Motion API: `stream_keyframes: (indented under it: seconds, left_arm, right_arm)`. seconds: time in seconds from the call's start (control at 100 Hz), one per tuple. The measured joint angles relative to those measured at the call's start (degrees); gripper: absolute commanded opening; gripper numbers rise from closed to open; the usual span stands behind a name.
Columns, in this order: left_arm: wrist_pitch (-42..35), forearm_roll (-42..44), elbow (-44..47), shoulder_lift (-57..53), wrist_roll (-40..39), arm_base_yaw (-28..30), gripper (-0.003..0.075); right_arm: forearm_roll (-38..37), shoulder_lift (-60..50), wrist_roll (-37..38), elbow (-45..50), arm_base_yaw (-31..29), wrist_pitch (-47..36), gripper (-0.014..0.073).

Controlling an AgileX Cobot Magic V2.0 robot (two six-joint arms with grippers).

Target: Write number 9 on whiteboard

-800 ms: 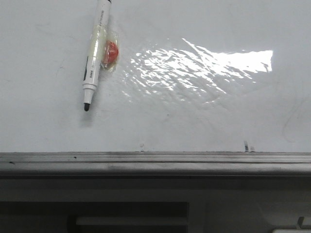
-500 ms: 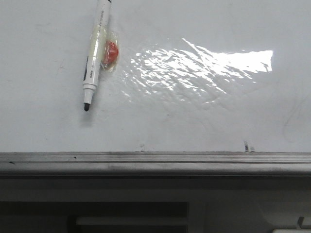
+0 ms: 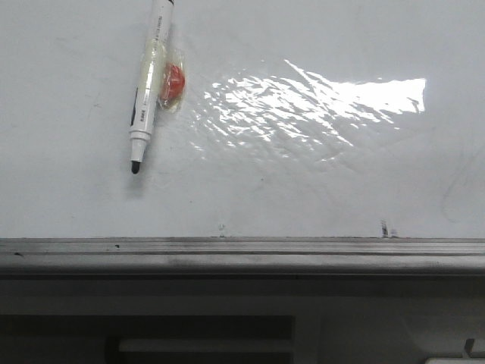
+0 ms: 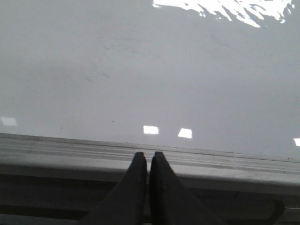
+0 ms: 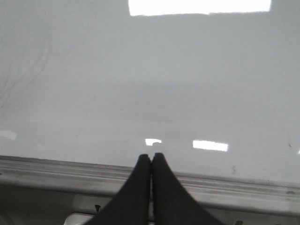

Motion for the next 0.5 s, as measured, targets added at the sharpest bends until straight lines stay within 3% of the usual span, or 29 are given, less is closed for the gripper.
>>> stream_keyframes:
  seconds: [0.15, 0.29, 0.5]
  left_arm:
    - [0.0, 0.11, 0.0, 0.0, 0.0, 0.0, -0.002]
    - [-2.35, -0.35, 0.0, 0.0, 0.0, 0.0, -0.002]
    - [-16.02, -25.02, 0.0, 0.0, 0.0, 0.0, -0.002]
  right_arm:
    - [-0.79, 0.0, 0.0, 0.0, 0.0, -3.33, -0.0062]
    - [5.3, 0.0, 0.0, 0.0, 0.0, -12.73, -0.0062]
    - [11.08, 0.0, 0.0, 0.0, 0.0, -20.83, -0.0061]
